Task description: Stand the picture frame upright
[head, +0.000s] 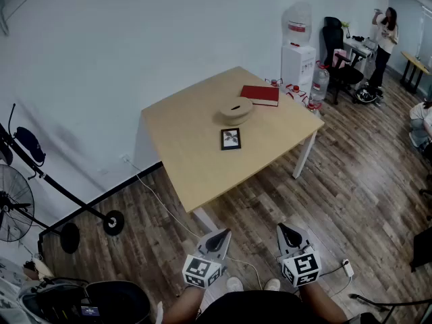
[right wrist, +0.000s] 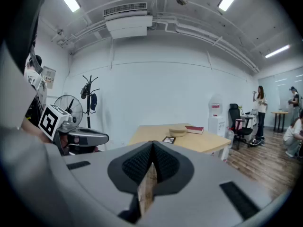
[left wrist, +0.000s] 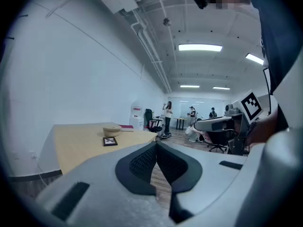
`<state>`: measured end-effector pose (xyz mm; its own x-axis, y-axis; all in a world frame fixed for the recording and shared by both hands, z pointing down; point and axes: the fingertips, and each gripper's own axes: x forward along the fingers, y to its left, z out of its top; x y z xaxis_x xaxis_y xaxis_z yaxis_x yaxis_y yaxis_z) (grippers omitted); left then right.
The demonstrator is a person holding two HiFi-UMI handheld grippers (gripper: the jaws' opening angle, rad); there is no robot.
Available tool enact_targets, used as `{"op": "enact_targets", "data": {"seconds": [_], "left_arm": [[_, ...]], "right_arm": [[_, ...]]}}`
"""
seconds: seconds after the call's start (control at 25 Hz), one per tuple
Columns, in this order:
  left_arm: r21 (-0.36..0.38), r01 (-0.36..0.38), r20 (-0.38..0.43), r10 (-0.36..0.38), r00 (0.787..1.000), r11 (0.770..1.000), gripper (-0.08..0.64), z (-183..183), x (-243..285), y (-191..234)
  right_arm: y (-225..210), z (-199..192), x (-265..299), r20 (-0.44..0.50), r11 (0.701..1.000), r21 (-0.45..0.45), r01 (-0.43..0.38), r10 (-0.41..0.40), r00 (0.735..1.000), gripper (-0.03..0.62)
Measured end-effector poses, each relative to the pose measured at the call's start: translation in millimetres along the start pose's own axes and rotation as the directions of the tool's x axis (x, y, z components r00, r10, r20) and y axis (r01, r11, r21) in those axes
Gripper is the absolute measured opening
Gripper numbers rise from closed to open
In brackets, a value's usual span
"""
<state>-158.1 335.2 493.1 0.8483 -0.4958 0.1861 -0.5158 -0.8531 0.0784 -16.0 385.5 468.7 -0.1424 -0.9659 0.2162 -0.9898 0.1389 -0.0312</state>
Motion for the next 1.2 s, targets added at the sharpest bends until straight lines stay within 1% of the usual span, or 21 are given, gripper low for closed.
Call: {"op": "enact_targets", "data": {"seconds": [0.28,0.44,0.64,0.8,0.92,1.04,1.2], "left_arm": [[0.000,-0.004,0.004,0.004,1.000,1.000,-0.005,4.1,-9.5,19.6],[0.002,-0.003,0.025,0.003,1.000,1.000,-0.005,14.6,-17.5,30.9],[-0.003,0.010,0.065,-0.010,0.998,1.000,-0.005,21.5,-26.9,32.2],[0.001,0.032,0.067,-0.032,0.997,0.999,-0.005,17.5,-24.0,33.6],[-0.007,0.040,0.055,-0.040,0.998,0.999,-0.005,10.2,-18.1,34.2],[0.001,0.052,0.039,-0.052,0.998,0.999,-0.005,8.6,-6.2,33.1],[-0.004,0.041,0.018,-0.041,0.999,0.999,-0.005,6.4,16.2,44.6]], "right_arm": [[8.1,5.2,13.2,0.002,1.000,-0.003,0.013,-0.013,1.000,0.009],[16.7,12.4,22.6,0.013,1.000,0.028,0.010,-0.011,1.000,0.009],[26.9,12.3,27.0,0.027,0.997,0.076,-0.001,-0.001,1.000,0.009],[34.3,9.4,35.8,0.014,0.997,0.080,0.003,-0.004,1.000,0.009],[28.5,3.3,39.4,-0.005,0.998,0.067,0.019,-0.019,1.000,0.009],[12.5,-3.4,47.9,-0.019,0.996,0.081,0.038,-0.037,0.999,0.009],[-10.7,-7.6,66.7,-0.037,0.996,0.079,0.034,-0.031,0.999,0.009]]}}
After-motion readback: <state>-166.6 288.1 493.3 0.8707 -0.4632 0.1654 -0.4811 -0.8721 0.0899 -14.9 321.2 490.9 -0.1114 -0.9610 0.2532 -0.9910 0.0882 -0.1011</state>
